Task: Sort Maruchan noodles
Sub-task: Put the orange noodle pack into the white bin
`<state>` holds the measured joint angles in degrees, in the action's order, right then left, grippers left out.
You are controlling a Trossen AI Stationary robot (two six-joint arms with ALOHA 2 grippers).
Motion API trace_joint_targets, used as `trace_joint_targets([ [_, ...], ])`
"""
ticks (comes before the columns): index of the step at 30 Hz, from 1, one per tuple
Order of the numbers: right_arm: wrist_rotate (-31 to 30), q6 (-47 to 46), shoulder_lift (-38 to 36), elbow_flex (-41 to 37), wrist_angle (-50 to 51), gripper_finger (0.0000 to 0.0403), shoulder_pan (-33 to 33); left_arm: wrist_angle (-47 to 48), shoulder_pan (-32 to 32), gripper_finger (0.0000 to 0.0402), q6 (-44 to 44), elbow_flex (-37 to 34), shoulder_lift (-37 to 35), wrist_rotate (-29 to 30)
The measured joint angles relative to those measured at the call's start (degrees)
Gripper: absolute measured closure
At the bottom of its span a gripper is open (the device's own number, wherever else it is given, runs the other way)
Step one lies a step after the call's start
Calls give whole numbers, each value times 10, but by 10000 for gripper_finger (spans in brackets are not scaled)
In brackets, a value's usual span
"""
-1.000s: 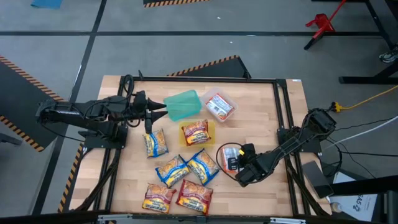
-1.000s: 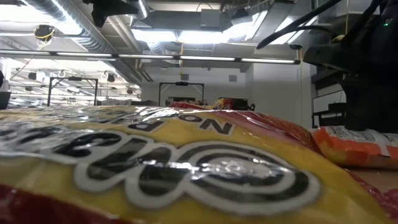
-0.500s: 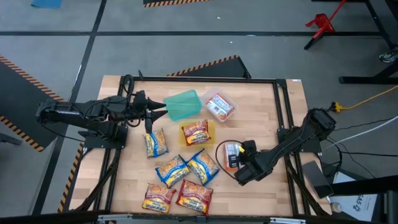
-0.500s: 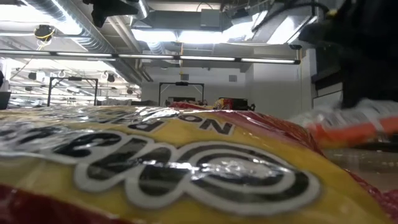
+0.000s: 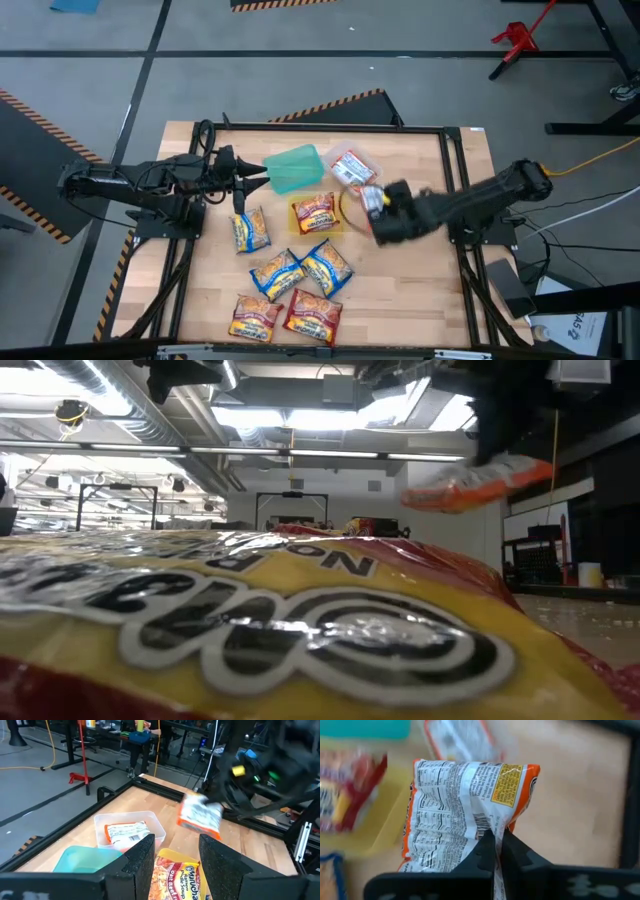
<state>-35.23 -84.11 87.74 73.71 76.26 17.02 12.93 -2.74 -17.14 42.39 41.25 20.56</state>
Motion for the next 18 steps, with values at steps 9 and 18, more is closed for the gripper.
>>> trace_joint_targets([
  [9,19,466,-21,33,-143,403,-229,0,0,253,10,0,0,20],
  [18,176,768,17,33,-334,403,-369,7,0,253,9,0,0,32],
])
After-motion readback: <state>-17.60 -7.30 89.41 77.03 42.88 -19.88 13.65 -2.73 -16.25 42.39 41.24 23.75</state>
